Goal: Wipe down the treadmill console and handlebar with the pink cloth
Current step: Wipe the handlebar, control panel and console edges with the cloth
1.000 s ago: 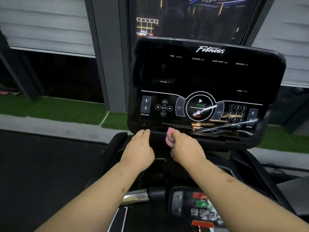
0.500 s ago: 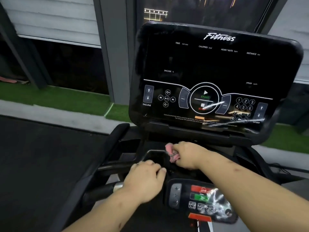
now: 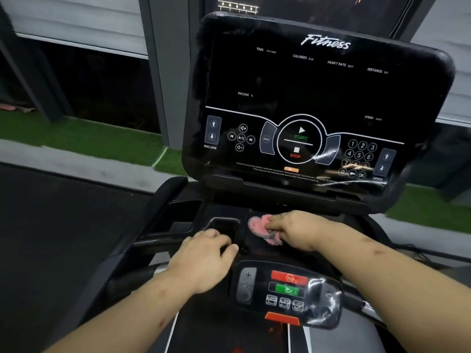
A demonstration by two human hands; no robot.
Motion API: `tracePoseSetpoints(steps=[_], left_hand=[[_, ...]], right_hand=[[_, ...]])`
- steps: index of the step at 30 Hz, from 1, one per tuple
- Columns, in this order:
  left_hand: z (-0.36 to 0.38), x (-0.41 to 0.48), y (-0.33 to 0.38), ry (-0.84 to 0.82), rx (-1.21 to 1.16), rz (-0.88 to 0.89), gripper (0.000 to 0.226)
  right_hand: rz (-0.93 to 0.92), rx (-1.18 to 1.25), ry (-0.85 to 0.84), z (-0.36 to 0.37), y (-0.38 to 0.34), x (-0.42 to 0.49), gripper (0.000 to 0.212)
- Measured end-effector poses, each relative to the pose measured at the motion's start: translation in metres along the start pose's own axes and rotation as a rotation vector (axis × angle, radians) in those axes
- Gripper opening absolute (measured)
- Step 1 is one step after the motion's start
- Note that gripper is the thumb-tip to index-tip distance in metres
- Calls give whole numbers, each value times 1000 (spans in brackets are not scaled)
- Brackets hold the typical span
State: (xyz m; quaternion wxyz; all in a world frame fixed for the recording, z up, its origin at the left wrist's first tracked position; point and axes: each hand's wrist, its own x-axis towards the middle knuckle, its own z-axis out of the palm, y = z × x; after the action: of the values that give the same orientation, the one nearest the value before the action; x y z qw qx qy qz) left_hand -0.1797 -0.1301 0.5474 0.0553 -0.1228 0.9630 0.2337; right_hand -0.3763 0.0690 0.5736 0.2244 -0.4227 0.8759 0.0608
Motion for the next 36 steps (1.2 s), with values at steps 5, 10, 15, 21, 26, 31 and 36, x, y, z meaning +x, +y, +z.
tracePoseSetpoints(steps=[5,10,15,21,26,31,36], left_hand=[[-2,3,1,-34,-3,-22,53],[-8,4,7,-27,2,-22,53],[-14,12,12,-119,-7,13,53],[-18,20,10,-262,25,99,51],[-17,20,9,-281,9,113,50],[-15,20,7,-272,-14,118,50],[-14,22,4,-266,-18,128,50]], right_hand=[[-32,69,2,3,-29,28,50],[-35,165,-66,6,-2,-3,47],[44,118,-4,4,5,-12,53],[40,124,0,7,-21,11,54],[29,167,-64,10,3,-22,54],[111,115,-30,4,2,-16,54],[28,140,-46,0,-27,12,55]])
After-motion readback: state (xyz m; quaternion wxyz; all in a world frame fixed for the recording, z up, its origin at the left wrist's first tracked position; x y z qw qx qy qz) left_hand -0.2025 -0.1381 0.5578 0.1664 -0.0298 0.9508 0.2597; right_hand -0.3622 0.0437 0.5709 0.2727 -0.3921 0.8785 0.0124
